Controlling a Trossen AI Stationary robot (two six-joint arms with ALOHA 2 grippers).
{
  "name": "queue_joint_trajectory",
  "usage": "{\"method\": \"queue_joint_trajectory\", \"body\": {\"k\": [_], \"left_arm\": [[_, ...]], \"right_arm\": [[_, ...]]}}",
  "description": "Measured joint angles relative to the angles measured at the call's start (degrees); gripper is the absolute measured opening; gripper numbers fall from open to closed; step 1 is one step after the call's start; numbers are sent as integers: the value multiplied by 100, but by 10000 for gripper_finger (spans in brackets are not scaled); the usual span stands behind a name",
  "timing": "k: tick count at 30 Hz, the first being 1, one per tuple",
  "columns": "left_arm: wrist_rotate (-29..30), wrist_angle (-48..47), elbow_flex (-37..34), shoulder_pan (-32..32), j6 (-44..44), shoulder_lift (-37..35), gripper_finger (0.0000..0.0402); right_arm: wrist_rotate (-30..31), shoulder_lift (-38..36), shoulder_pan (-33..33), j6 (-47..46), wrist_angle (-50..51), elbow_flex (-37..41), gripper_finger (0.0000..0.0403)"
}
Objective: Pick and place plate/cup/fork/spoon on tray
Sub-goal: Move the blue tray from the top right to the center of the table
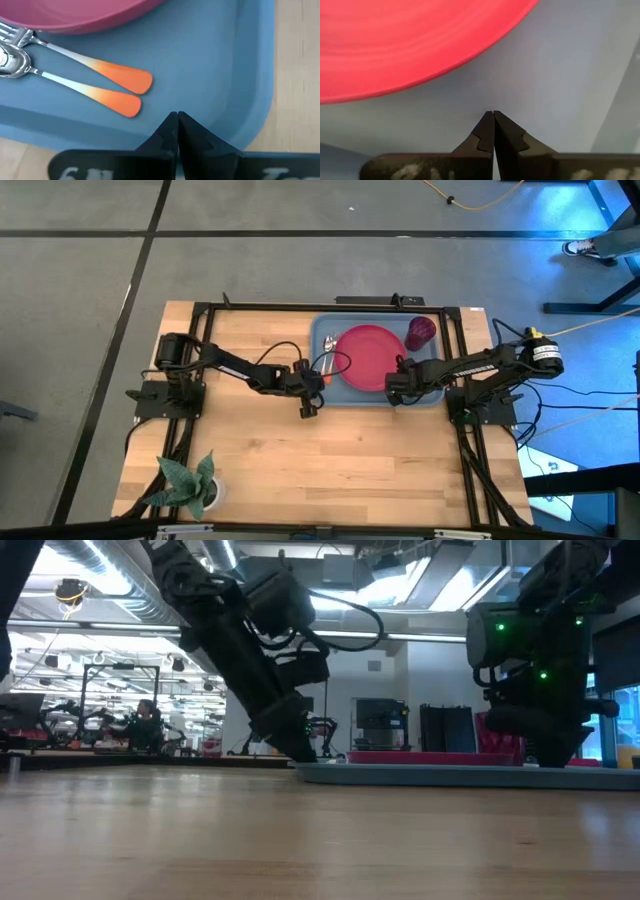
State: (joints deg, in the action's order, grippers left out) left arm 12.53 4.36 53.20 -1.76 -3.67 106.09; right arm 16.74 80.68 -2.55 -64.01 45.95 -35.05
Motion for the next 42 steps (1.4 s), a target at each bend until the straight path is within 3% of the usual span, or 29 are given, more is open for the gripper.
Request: {"method": "queue_joint_trajectory", "body": {"k": [20,42], "left_arm": [[-260,-879,21,43,-85,-14,0],[18,-2202,20,899,-1092,-173,0]], "right_arm": [[-585,0,240,-4,-390,-2,4],[-926,103,1120,-3,-1898,-2,4]]}}
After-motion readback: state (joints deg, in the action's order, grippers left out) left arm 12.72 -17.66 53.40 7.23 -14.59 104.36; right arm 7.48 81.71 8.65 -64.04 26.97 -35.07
